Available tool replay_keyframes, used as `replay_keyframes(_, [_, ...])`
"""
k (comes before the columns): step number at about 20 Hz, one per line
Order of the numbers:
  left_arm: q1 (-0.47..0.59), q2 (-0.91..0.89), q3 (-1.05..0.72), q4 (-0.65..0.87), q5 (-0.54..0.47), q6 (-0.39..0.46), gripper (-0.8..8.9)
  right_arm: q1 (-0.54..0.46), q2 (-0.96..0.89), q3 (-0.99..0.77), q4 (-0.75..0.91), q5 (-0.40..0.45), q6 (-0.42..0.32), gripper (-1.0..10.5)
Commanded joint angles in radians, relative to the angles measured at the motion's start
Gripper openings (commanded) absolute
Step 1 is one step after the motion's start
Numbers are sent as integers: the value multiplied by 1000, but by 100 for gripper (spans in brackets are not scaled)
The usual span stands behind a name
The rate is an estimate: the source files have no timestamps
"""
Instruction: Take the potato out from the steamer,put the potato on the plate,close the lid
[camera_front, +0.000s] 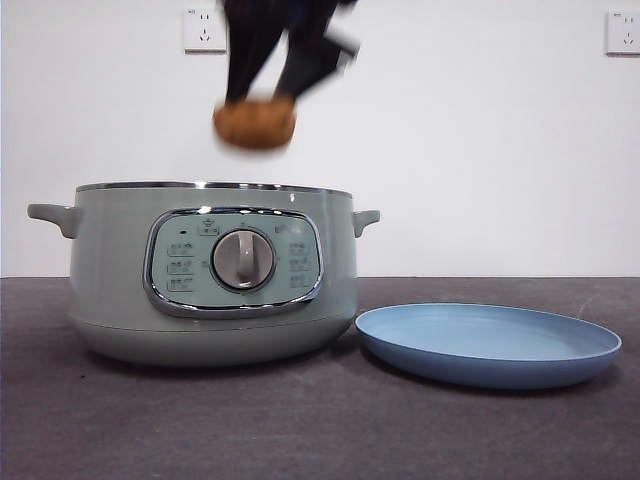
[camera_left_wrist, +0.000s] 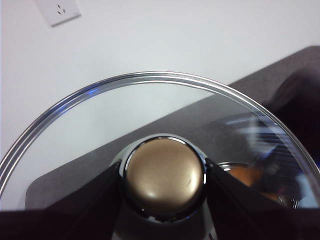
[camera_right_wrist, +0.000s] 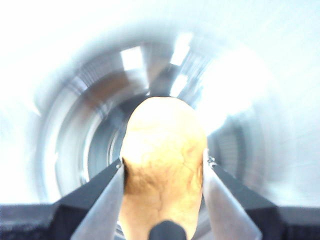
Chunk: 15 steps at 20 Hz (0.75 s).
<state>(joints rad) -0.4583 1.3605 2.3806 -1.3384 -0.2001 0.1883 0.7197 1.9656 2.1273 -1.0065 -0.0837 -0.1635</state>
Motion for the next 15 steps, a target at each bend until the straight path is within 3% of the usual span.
replay_keyframes(1, [0, 12, 9, -7, -3, 23, -9, -11, -119, 3, -17, 66, -18, -12])
replay_keyframes(7, [0, 69, 9, 58, 10, 26, -9, -121, -369, 3, -179, 117, -7, -12])
replay_keyframes(10, [0, 98, 9, 98, 144, 26, -9, -212, -422, 3, -355, 117, 52, -12])
replay_keyframes(12, [0, 120, 9, 121, 210, 26, -9, -275, -444, -9, -369, 109, 131, -12])
replay_keyframes(15, [0, 153, 9, 126, 259, 25, -9, -307, -450, -32, -369, 109, 174, -12])
